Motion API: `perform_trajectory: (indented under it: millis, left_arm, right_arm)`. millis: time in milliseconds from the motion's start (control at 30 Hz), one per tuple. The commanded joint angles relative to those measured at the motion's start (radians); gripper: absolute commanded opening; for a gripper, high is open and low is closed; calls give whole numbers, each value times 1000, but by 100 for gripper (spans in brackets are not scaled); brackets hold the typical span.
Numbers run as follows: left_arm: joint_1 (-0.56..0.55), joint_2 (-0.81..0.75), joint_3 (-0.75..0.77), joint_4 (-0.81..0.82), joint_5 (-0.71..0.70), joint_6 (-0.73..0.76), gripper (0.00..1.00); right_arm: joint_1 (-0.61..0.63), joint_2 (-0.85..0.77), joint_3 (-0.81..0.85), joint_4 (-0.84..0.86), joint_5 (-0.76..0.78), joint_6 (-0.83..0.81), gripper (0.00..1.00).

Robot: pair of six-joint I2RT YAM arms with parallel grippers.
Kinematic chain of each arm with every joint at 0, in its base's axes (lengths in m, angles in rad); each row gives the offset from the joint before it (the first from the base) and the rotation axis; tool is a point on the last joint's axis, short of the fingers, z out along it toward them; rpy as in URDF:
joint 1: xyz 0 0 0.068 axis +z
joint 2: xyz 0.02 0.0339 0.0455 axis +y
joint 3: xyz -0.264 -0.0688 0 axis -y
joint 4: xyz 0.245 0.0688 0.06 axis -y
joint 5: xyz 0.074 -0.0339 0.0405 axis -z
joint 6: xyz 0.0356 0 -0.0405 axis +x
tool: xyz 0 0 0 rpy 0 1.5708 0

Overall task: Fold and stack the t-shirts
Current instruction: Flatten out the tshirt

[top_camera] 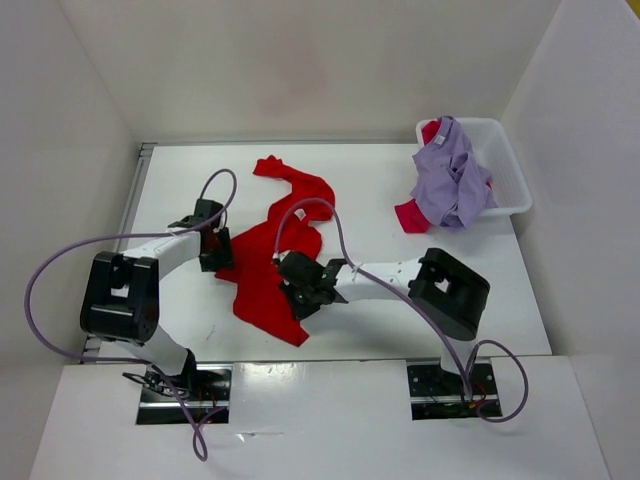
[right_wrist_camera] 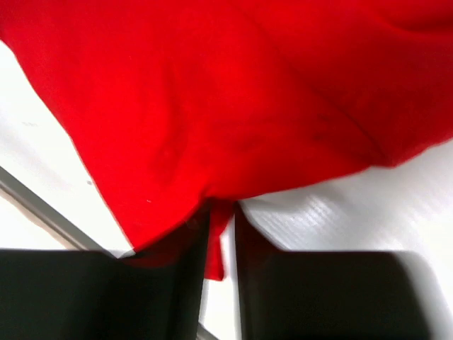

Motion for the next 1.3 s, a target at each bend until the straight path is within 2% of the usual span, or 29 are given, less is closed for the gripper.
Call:
perform_trajectory:
  millis: [0, 33, 67, 100, 133, 267, 433, 667, 867, 933, 1033, 1133, 1167, 1233, 1267]
  left_arm:
    - [-6, 55, -6, 22, 45, 35, 46]
    - [-6, 64, 8, 22, 46, 35, 37]
    - [-6, 74, 23, 22, 46, 35, 26]
    - [-6, 75, 23, 22, 46, 48, 16]
    - [3, 50, 35, 22, 46, 48, 0]
    - [47, -83, 101, -33, -39, 104, 0]
    - [162, -272, 270, -73, -91, 173, 0]
    - [172, -323, 437, -119, -114, 193, 0]
    - [172, -335, 603, -140, -54, 220, 0]
    - [172, -311, 615, -116, -36, 242, 0]
    - [172, -231, 615, -65, -25, 266, 0]
    - [172, -87, 651, -13, -46, 275, 6]
    - [172, -41, 666, -4, -46, 275, 11]
    - [190, 112, 760, -25, -46, 275, 40]
    - [199, 210, 804, -48, -18, 263, 57]
  right_arm:
    - [-12, 29, 13, 41, -42, 2, 12]
    - [-27, 29, 4, 41, -54, 2, 3]
    - [-39, 29, 4, 53, -65, 2, 0]
    - [-76, 14, -8, 66, -90, 2, 0]
    - [-100, -1, -8, 66, -90, 2, 0]
    - [-257, -162, 30, -18, -70, -45, 0]
    - [-430, -325, 52, -114, -27, -105, 0]
    - [-440, -461, 53, -264, -12, -108, 0]
    - [-426, -598, 179, -356, -24, -119, 0]
    - [-426, -607, 190, -365, -39, -119, 0]
    - [-426, -587, 170, -294, -53, -119, 0]
    - [-443, -511, 182, -237, 1, -186, 0]
    - [-461, -433, 215, -206, 1, -197, 0]
    - [-528, -341, 263, -194, 1, -197, 0]
    - [-551, -242, 323, -181, 1, -185, 0]
